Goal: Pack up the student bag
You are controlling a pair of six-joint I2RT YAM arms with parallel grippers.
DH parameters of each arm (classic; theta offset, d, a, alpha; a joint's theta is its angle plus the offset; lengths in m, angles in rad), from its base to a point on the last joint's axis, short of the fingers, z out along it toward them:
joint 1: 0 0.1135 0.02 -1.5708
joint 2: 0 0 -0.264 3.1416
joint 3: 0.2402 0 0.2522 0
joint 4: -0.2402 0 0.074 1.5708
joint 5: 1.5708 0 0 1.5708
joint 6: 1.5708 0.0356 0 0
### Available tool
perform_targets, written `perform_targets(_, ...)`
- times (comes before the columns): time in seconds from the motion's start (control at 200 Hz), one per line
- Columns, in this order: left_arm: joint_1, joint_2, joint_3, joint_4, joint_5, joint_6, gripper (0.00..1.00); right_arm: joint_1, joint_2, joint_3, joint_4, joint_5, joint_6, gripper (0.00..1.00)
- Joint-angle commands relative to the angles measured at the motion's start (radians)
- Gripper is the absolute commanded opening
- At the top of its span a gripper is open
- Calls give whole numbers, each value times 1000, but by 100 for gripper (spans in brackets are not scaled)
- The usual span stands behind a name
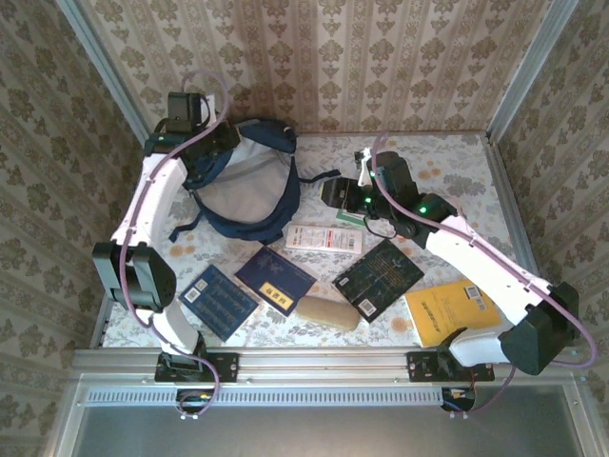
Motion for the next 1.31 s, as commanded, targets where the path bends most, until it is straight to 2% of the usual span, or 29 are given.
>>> perform_targets(0.0, 8, -77, 82, 72, 49, -25, 0, 39, -9, -8, -5, -77, 26, 62)
perform_targets(0.205, -34, -64, 114, 52, 79, -7, 0, 120, 36, -27, 79, -133, 31, 63)
perform_targets(0.365, -83, -67, 131, 34, 28, -9, 0, 121, 154, -42, 147, -147, 23, 66)
perform_targets(0.49, -106, -81, 139, 16, -20, -2, 0, 115, 307, 44, 106, -121, -12, 67)
perform_targets(0.705, -146, -160, 118, -39, -101, 45, 0, 56, 505, 188, -6, 104, -15, 67)
perform_targets(0.825, -145, -215, 91, -59, -152, 80, 0, -12, 554, 209, -24, 155, -3, 63)
perform_targets(0.97, -126, -227, 87, -59, -166, 96, 0, -97, 620, 220, -9, 103, 19, 55)
perform_targets(1.095, -122, -197, 90, -55, -148, 96, 0, -120, 663, 285, 13, 4, -16, 52)
perform_targets(1.215, -105, -188, 37, 5, -201, 100, 0, -119, 658, 348, 40, -99, -73, 56)
perform_targets(1.3, -65, -144, 24, 42, -169, 74, 0, -116, 627, 364, 46, -122, -101, 62)
